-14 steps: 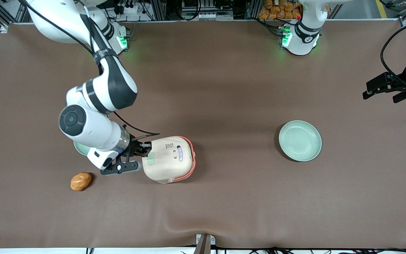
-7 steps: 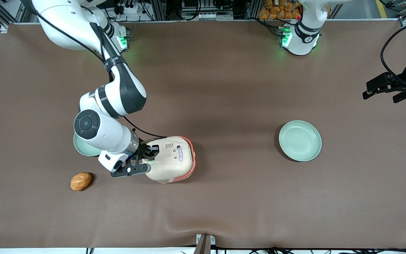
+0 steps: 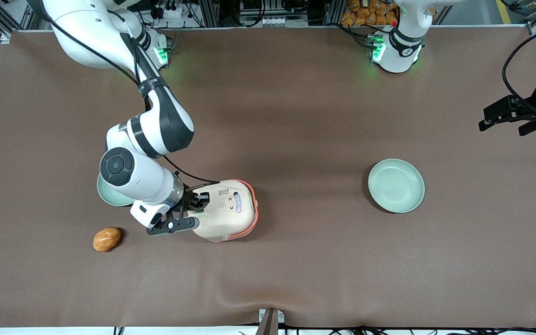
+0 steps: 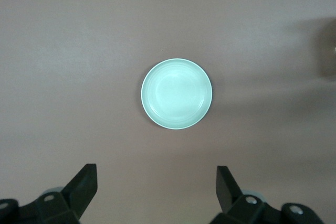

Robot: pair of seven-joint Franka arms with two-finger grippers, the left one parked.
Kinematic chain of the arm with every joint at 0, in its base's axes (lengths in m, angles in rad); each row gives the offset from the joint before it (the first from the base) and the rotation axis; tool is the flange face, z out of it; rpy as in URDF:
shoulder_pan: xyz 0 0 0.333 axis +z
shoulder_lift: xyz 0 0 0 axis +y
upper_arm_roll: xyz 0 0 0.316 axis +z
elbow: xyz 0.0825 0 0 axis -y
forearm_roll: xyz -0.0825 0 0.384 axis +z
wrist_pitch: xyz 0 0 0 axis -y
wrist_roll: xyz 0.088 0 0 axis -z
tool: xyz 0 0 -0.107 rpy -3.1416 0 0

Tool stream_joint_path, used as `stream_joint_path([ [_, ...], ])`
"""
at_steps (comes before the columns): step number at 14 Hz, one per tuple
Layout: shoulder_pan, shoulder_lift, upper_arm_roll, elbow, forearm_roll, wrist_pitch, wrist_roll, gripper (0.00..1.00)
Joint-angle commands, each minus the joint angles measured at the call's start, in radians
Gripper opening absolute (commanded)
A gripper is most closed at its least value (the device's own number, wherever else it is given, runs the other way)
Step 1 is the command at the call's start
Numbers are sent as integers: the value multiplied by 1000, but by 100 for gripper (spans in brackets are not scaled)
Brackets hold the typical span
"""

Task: Press rice cooker button with right arm
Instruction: 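Press the closed right gripper down on the green lid button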

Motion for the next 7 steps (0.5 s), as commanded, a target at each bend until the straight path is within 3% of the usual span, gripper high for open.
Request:
stream_joint_path([
  [1,6,22,-5,9,-22,6,-6,8],
  [4,4,30,-7,4,-69,44,-7,8],
  [7,4,31,-7,4,-73,44,-7,8],
])
